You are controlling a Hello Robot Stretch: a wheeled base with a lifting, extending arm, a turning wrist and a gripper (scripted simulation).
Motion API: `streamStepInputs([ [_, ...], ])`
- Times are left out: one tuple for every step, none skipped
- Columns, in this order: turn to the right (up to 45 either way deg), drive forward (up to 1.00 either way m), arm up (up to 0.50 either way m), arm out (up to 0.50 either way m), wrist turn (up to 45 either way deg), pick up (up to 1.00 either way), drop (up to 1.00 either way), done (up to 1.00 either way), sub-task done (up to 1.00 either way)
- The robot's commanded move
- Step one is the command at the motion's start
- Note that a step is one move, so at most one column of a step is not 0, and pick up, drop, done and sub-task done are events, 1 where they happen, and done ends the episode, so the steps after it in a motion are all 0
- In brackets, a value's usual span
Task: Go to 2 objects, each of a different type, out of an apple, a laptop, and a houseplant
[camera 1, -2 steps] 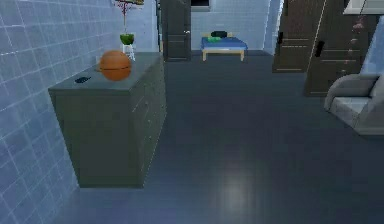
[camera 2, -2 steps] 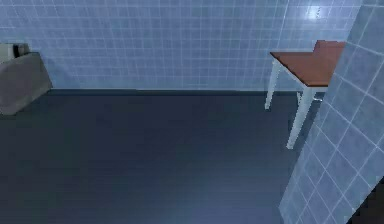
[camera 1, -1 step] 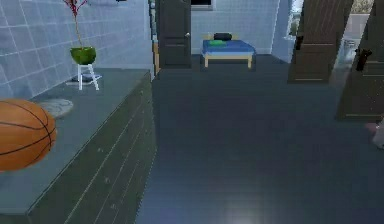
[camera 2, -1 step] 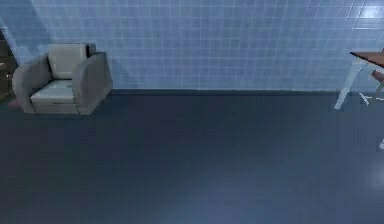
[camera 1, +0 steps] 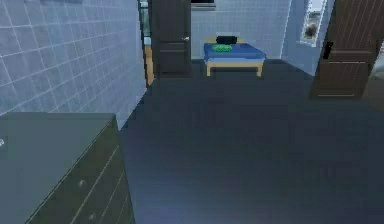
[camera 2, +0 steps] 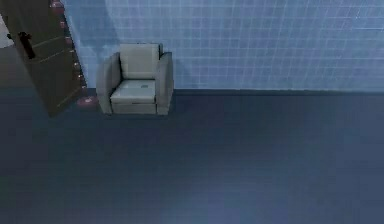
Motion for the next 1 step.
streamStepInputs([
  [-3.0, 0.00, 0.00, 0.00, 0.0, 0.00, 0.00, 0.00, 0.00],
])
